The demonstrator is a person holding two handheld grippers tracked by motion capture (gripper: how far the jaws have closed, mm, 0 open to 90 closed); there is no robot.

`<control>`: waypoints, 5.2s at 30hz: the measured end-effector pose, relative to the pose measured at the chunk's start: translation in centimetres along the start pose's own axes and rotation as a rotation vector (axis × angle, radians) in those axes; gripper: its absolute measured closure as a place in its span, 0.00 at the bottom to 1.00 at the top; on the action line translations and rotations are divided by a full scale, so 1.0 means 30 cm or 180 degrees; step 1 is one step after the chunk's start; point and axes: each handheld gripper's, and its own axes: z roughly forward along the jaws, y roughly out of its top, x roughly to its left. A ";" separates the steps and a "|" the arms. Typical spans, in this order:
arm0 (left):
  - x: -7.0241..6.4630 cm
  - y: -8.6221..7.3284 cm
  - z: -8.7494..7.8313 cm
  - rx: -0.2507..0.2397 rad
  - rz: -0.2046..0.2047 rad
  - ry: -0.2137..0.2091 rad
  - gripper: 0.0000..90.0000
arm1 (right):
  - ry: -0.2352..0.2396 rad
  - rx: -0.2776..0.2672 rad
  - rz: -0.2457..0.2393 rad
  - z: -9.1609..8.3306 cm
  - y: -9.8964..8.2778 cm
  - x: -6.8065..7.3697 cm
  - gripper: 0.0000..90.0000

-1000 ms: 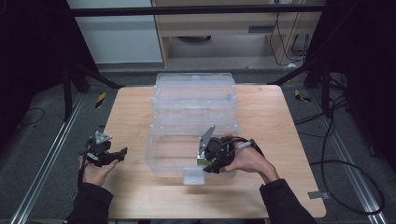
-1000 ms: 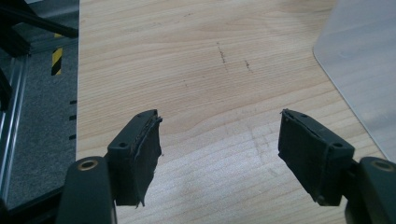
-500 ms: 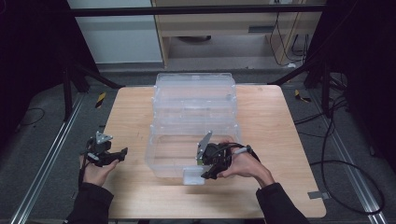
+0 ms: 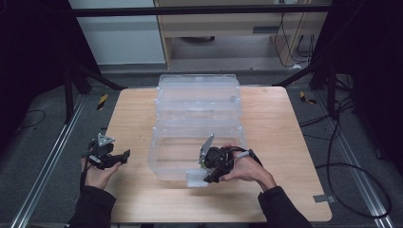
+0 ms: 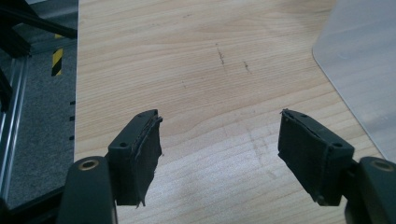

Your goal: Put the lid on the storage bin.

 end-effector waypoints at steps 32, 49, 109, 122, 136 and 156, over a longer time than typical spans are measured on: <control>-0.009 0.172 -0.106 -0.0463 0.0246 -0.0253 0.41 | -0.0003 -0.0017 -0.0069 0.002 -0.002 0.001 0.69; -0.054 0.322 -0.138 -0.0571 0.0691 -0.0491 0.45 | -0.0012 -0.0019 -0.0079 0.002 -0.002 0.003 0.69; -0.220 0.636 -0.071 -0.0613 0.1868 -0.1179 0.43 | 0.0003 -0.0021 -0.0114 0.002 -0.003 0.002 0.69; -0.251 0.690 -0.036 -0.0546 0.2119 -0.1277 0.46 | -0.0002 -0.0011 -0.0102 0.002 -0.003 0.004 0.69; -0.291 0.717 0.001 -0.0442 0.2365 -0.1355 0.51 | 0.0009 -0.0015 -0.0116 0.002 -0.004 0.003 0.69; -0.338 0.759 0.038 -0.0259 0.2666 -0.1322 0.55 | 0.0009 -0.0005 -0.0118 0.001 -0.004 0.003 0.69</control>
